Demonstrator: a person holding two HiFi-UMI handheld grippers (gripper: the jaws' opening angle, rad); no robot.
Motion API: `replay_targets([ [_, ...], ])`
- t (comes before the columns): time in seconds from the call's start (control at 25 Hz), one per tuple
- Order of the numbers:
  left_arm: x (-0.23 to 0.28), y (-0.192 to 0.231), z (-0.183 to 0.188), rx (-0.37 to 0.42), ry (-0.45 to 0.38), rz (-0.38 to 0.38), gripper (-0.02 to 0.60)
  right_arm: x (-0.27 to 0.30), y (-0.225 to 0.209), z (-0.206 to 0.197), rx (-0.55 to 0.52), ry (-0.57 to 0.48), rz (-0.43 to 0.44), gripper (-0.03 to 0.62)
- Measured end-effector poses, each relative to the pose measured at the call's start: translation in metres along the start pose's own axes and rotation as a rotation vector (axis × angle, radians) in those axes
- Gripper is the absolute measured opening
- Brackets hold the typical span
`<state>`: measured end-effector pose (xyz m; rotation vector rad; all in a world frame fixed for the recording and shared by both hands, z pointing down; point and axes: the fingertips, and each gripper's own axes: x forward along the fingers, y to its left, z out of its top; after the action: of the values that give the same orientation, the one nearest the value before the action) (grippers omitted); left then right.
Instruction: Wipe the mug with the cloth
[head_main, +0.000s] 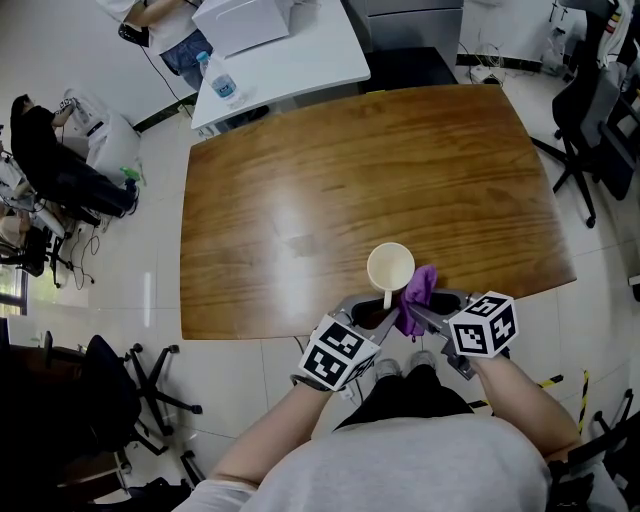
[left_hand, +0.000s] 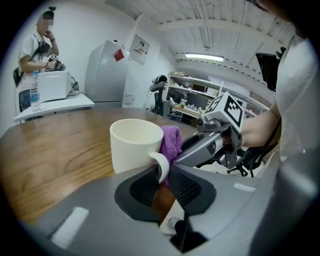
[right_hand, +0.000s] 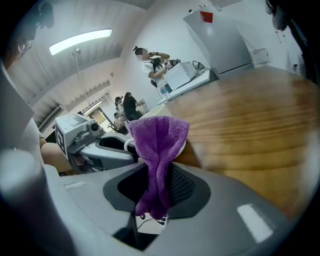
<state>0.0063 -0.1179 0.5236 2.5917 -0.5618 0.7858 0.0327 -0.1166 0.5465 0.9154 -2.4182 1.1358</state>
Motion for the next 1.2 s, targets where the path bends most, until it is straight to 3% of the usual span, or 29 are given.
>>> replay_targets([
  [0.32,-0.009,0.010,-0.003,-0.011,-0.014,0.033,0.063,-0.003,0.003,0.003,0.002,0.004,0.008,0.107],
  [0.6,-0.027,0.024,-0.013,-0.042,-0.019,0.068,0.064,-0.027,0.018,0.033,-0.022,-0.063,0.012,0.107],
  [0.8,-0.037,0.035,-0.017,-0.054,-0.029,0.099,0.064,-0.031,0.021,0.050,0.022,-0.111,0.034,0.107],
  [1.0,-0.041,0.041,-0.018,-0.056,-0.034,0.107,0.064,-0.016,0.023,0.050,0.073,-0.104,0.074,0.107],
  [1.2,-0.043,0.044,-0.019,-0.054,-0.036,0.105,0.064,0.001,0.010,0.042,0.057,-0.049,0.042,0.107],
])
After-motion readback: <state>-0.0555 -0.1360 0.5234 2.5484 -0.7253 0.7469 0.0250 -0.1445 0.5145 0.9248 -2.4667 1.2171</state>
